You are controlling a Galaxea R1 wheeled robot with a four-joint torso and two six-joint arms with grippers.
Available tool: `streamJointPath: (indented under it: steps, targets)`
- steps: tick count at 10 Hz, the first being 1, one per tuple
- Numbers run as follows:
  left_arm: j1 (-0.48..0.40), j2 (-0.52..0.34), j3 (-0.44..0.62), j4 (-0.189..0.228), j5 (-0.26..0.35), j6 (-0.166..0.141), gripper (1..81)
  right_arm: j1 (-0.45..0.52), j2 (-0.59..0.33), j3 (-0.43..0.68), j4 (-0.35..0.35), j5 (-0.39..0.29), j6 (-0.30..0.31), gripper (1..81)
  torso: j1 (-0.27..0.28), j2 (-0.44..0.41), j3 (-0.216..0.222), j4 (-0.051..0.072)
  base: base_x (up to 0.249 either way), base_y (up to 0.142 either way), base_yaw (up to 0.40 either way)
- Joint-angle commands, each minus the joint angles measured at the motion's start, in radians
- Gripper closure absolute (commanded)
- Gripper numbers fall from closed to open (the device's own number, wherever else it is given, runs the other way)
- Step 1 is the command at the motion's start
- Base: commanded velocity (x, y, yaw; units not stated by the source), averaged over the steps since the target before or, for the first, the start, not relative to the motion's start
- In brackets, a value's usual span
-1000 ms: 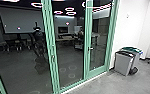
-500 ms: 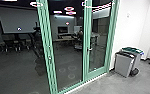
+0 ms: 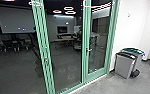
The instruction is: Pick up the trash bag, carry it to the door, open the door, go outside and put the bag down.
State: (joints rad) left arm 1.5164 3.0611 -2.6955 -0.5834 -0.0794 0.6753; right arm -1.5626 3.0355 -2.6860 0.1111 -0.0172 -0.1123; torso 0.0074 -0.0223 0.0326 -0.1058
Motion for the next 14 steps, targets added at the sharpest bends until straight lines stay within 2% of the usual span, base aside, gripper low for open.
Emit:
streamJointPath:
  steps: [1, 14]
  targets:
    - [-0.054, 0.004, 0.006, 0.01, 0.061, 0.001, 81.1, 0.052, 0.002, 0.003, -0.005, -0.053, -0.004, 1.0, 0.0, 0.0, 0.0, 0.0, 0.138, -0.085, 0.0]
    - [-0.043, 0.009, 0.013, 0.022, 0.036, 0.001, 81.1, 0.048, 0.002, 0.003, -0.008, -0.053, -0.006, 1.0, 0.0, 0.0, 0.0, 0.0, 0.137, -0.084, 0.0]
